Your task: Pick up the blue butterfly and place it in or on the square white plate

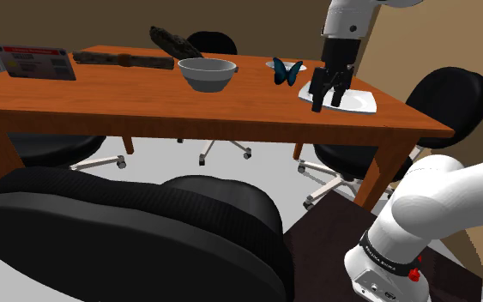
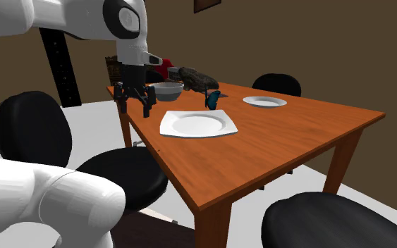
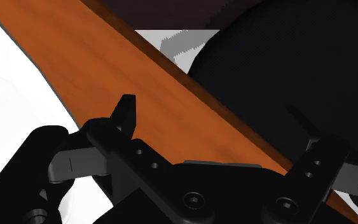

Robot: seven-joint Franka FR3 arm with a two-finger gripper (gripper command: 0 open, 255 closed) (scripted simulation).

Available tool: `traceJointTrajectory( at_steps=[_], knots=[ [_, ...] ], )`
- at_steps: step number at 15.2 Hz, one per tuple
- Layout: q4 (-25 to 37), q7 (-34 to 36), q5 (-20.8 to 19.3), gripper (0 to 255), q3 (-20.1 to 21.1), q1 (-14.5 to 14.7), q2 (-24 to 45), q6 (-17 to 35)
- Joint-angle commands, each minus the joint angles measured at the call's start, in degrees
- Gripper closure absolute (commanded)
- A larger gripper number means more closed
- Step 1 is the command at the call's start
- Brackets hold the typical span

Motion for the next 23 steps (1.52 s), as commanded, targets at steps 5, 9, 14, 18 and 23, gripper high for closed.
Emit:
traceJointTrajectory(
  at_steps=[5,9,14,18,23],
  knots=[
    [5.37,-6.38,-2.96,0,-3.55,0.06,7.18,2.26],
    [11.90,-12.57,-4.87,0,-6.74,0.40,14.76,3.90],
    [21.77,-20.26,-5.74,0,-10.19,0.88,24.77,4.87],
    [31.22,-26.42,-5.26,0,-12.56,1.09,33.32,4.57],
    [45.63,-34.05,-3.20,0,-14.88,0.58,45.04,2.45]
  ],
)
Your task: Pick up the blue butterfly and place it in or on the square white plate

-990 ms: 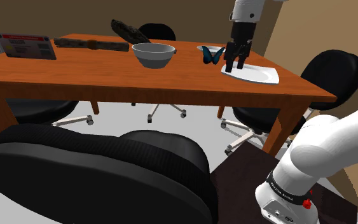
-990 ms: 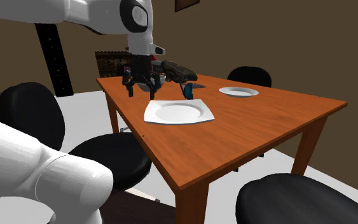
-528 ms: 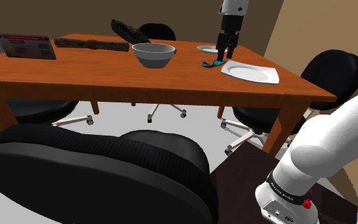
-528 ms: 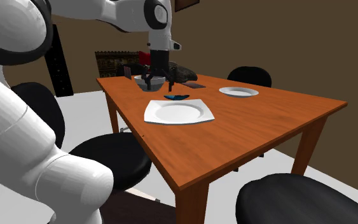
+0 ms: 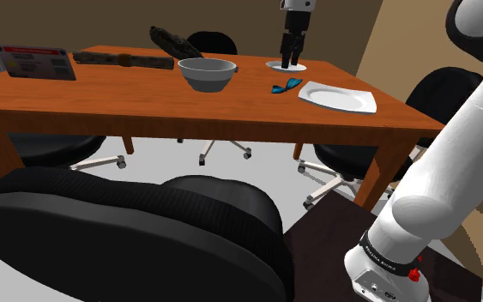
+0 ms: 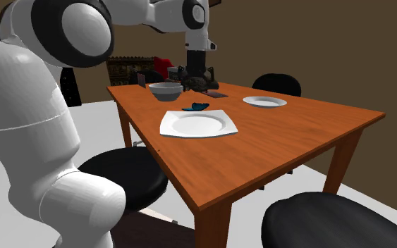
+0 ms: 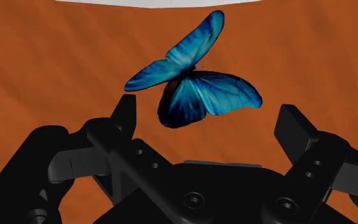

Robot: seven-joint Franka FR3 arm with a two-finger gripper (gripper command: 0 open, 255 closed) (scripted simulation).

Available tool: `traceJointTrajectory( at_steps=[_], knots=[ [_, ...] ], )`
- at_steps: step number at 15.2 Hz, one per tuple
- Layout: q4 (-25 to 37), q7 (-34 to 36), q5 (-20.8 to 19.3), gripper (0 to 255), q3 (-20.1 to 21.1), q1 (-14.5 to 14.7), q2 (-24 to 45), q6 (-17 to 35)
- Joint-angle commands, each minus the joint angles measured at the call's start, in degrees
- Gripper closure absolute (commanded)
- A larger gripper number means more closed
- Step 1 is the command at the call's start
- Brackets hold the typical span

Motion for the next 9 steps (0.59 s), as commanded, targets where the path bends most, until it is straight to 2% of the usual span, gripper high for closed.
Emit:
traceJointTrajectory(
  at_steps=[1,5,9],
  knots=[
    [7.22,-3.18,1.23,0,-0.84,-0.41,5.70,-1.32],
    [23.41,-8.81,4.25,0,-1.73,-2.44,17.17,-5.77],
    [19.17,-8.67,3.84,0,-1.54,-2.16,15.83,-2.81]
  ],
)
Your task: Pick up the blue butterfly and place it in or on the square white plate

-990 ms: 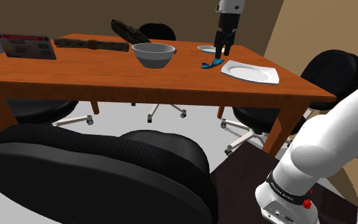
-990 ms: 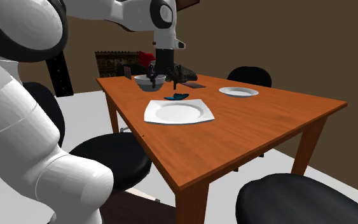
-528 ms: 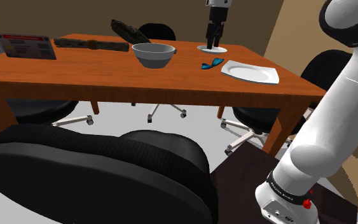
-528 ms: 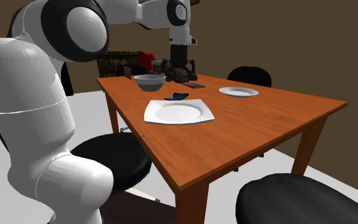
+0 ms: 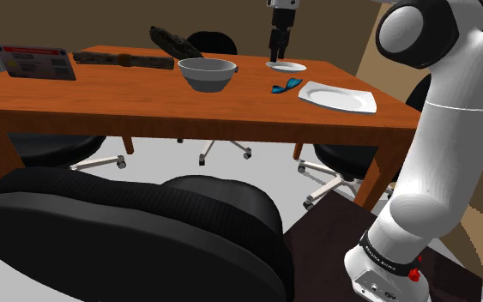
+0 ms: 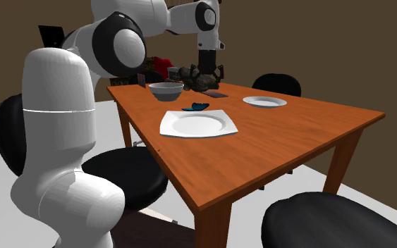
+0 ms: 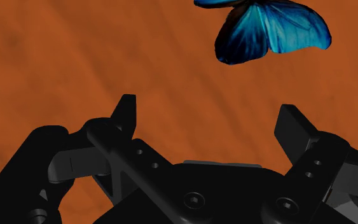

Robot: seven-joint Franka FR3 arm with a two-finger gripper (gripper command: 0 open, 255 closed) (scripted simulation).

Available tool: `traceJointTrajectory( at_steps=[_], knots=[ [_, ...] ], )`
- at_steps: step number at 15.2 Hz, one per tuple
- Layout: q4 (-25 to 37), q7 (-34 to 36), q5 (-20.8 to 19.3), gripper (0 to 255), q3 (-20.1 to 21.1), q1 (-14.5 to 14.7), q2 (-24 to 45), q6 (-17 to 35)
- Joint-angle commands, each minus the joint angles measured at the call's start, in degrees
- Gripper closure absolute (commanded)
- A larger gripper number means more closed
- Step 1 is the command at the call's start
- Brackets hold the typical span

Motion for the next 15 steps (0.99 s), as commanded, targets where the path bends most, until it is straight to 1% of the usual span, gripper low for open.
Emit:
traceJointTrajectory(
  at_steps=[1,4,12,13,15],
  knots=[
    [-2.74,0.07,-0.27,0,0.08,0.26,-0.94,1.89],
    [-7.21,0.22,-0.60,0,0.17,0.57,-2.15,5.18],
    [-7.19,0.22,-0.60,0,0.18,0.56,-2.15,5.16],
    [-7.19,0.22,-0.60,255,0.18,0.56,-2.15,5.16],
    [-7.19,0.22,-0.60,255,0.18,0.56,-2.15,5.16]
  ],
)
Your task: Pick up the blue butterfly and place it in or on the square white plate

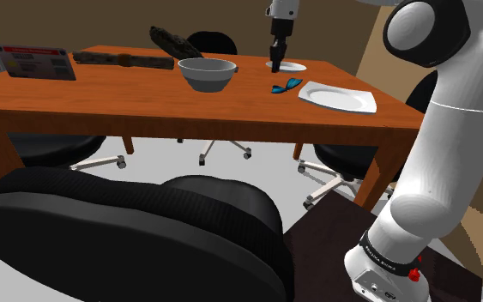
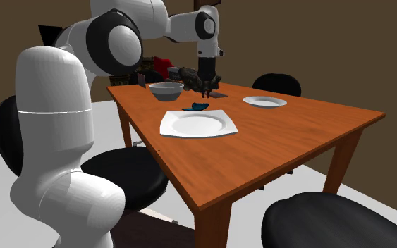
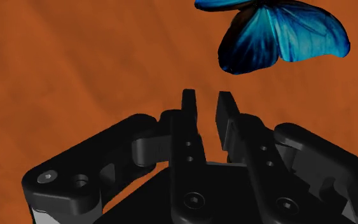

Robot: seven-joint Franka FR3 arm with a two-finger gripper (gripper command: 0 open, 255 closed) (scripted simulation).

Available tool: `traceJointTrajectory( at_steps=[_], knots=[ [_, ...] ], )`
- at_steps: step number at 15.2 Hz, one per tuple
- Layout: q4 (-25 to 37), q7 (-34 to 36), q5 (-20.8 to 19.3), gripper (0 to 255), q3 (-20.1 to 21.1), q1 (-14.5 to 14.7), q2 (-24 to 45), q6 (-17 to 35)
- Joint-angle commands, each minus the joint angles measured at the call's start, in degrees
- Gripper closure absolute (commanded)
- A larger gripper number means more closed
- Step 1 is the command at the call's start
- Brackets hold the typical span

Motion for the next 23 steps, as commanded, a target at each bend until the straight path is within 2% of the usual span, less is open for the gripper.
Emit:
traceJointTrajectory(
  at_steps=[1,7,8,11,14,23],
  knots=[
    [0.00,0.00,0.00,255,0.00,0.00,0.00,0.00],
    [0.00,0.00,0.00,255,0.00,0.00,0.00,0.00],
    [0.00,0.00,0.00,0,0.00,0.00,0.00,0.00],
    [-5.53,-32.70,-2.64,0,3.66,0.66,-3.80,-0.15],
    [-14.60,-66.65,-6.11,0,5.82,1.34,-10.53,1.28],
    [-22.19,-67.16,-6.44,0,5.57,1.47,-12.01,7.40]
  ],
)
